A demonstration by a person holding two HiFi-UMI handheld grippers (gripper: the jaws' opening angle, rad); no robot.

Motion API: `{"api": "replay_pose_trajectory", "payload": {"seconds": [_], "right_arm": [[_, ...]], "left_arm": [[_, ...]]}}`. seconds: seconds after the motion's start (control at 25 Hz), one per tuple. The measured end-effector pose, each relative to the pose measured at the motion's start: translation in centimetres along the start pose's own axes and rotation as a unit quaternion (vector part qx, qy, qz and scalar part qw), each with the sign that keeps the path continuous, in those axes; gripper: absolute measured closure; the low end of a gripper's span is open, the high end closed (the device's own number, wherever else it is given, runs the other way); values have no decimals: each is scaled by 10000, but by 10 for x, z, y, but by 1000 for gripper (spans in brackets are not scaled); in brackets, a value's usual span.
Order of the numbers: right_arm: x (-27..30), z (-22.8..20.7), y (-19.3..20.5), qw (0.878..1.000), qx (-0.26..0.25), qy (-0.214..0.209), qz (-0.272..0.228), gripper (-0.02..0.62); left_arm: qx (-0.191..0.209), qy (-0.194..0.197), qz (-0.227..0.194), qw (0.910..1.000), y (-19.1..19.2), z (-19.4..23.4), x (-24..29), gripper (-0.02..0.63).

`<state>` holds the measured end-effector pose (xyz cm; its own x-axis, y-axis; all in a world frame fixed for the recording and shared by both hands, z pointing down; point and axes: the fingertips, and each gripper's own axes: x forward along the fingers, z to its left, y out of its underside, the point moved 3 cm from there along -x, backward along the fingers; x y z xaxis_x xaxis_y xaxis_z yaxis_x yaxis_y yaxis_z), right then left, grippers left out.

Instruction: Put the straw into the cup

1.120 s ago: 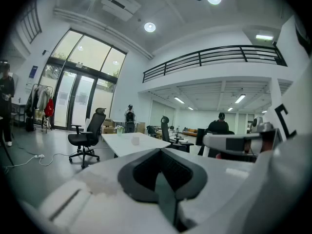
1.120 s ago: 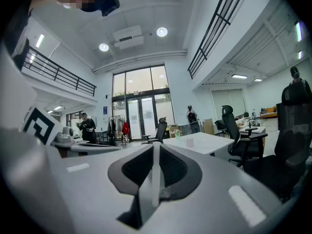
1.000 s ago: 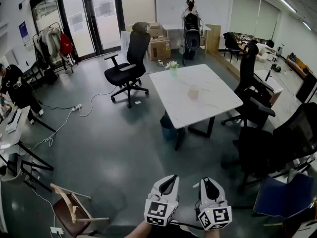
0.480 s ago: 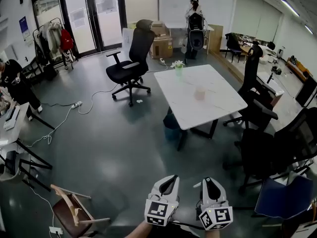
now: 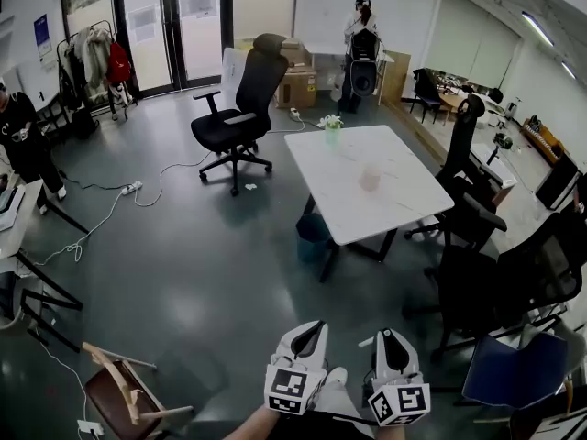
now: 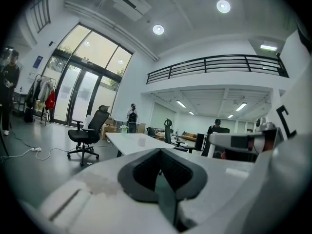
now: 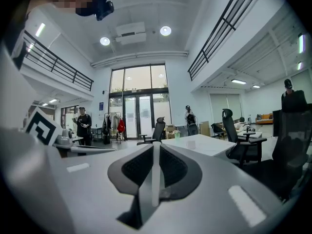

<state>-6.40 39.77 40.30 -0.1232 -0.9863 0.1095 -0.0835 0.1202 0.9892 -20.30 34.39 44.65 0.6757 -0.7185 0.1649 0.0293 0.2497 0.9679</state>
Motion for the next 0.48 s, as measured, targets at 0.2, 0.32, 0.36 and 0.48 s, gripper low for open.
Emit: {"api": "replay_pose_trajectory", "payload": {"seconds": [0.2, 0.32, 0.36, 0.48], "right_arm": [[10, -12, -15, 9998, -136, 85, -129, 556], [21, -24, -17, 9996, -107, 149, -207, 556], [28, -27, -17, 9995, -102, 146, -257, 555], [51, -36, -19, 9992, -90, 26, -397, 557]], "left_arm": [[51, 130, -151, 9998, -13, 0, 18, 604], [149, 138, -228, 9995, -19, 5, 30, 604], [191, 115, -258, 9994, -20, 9, 35, 604], [312, 0, -316, 9990, -23, 20, 52, 604]]}}
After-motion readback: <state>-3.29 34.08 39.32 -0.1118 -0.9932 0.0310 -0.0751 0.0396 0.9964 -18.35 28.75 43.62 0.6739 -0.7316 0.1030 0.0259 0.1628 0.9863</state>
